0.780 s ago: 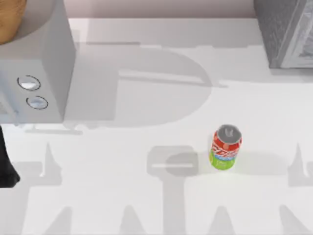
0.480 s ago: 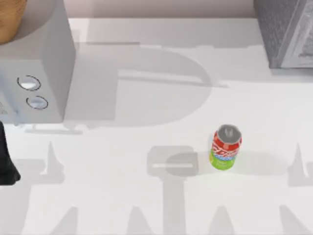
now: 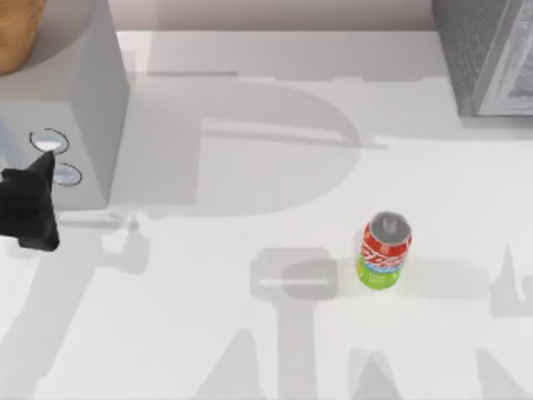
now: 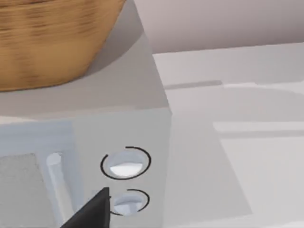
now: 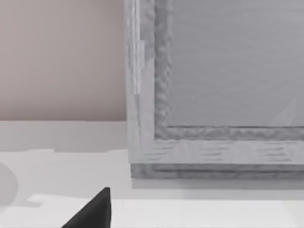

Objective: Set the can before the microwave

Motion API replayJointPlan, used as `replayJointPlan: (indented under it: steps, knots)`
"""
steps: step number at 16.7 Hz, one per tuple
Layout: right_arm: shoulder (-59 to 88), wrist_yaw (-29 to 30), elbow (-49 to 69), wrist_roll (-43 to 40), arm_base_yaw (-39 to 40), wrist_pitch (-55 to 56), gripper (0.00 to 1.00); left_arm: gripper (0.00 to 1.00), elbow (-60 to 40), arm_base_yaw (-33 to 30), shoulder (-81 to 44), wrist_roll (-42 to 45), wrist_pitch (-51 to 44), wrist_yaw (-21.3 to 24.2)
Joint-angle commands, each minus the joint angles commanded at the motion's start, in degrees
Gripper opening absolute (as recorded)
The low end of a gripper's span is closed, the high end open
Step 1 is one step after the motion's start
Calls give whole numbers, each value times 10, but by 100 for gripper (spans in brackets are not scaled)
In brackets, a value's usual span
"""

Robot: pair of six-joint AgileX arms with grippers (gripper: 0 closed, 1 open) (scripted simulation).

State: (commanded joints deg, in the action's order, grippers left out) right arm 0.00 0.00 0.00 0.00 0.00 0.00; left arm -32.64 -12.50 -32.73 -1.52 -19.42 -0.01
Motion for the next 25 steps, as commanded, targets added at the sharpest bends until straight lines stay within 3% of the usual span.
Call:
replayJointPlan:
  steps: [16, 21, 25]
  knots:
    - [0, 0, 0, 0, 0, 0, 100, 100, -873, -331, -885, -38, -516, -2]
    - [0, 0, 0, 0, 0, 0, 100, 100, -1036, -392, -1050, -45, -612, -2]
    - [0, 0, 0, 0, 0, 0, 100, 100, -1073, -406, -1088, -47, -634, -2]
